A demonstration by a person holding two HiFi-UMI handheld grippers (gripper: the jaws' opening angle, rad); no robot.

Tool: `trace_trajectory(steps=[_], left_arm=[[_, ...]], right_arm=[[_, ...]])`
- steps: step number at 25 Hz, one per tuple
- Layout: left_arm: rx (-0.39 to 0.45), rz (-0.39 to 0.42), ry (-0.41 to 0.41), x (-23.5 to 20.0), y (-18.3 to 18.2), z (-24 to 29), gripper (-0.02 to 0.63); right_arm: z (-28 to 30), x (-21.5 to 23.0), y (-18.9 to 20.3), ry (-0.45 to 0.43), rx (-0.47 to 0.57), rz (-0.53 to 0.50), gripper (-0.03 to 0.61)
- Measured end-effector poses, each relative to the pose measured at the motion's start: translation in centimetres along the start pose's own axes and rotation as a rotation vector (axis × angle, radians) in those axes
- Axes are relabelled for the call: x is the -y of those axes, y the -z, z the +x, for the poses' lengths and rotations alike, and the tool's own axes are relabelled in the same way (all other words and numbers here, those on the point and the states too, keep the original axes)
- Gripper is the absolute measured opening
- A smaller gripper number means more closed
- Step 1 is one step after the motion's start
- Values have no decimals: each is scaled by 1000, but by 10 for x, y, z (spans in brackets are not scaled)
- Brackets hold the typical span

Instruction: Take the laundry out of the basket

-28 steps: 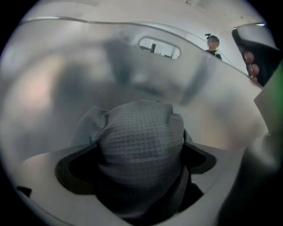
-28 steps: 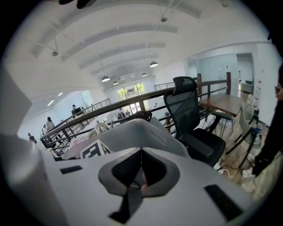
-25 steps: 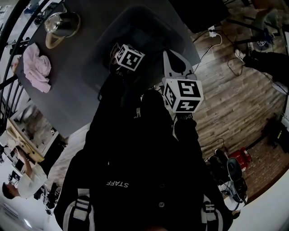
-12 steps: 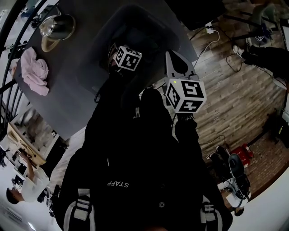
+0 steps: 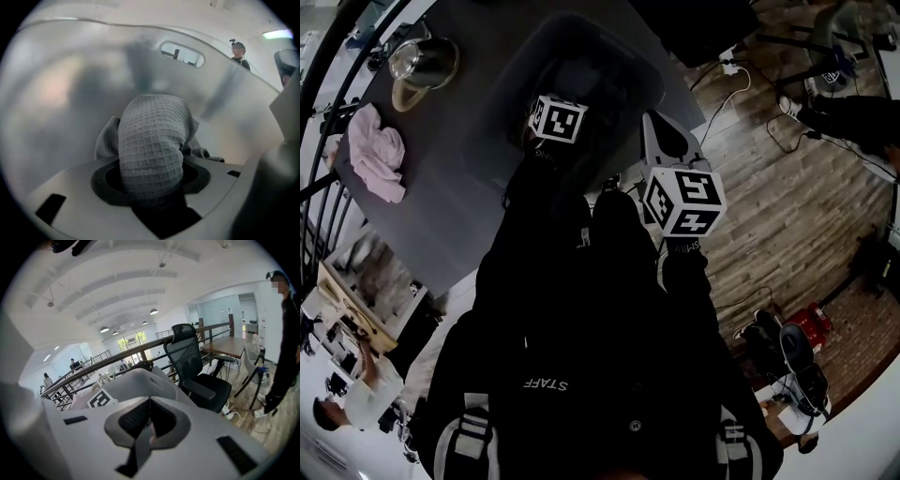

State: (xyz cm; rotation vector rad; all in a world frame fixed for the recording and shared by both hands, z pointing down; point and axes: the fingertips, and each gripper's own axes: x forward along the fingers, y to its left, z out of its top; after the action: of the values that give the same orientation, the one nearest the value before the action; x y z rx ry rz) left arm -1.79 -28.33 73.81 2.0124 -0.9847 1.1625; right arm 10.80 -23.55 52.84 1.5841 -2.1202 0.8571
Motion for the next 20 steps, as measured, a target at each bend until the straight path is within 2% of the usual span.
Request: trace_trajectory(steps=[8,12,20], left_arm=[[159,-118,2,16,-27,-87,250],[247,-134,-24,22,-33,-135,250],[495,-168,-83,30,-66,-243,250]], right_arm=[[-33,-11,-15,-2,70,3,15],[-52,-28,-23,-28,101,-5,15],[-88,-58,-70,-78,219,-70,15]])
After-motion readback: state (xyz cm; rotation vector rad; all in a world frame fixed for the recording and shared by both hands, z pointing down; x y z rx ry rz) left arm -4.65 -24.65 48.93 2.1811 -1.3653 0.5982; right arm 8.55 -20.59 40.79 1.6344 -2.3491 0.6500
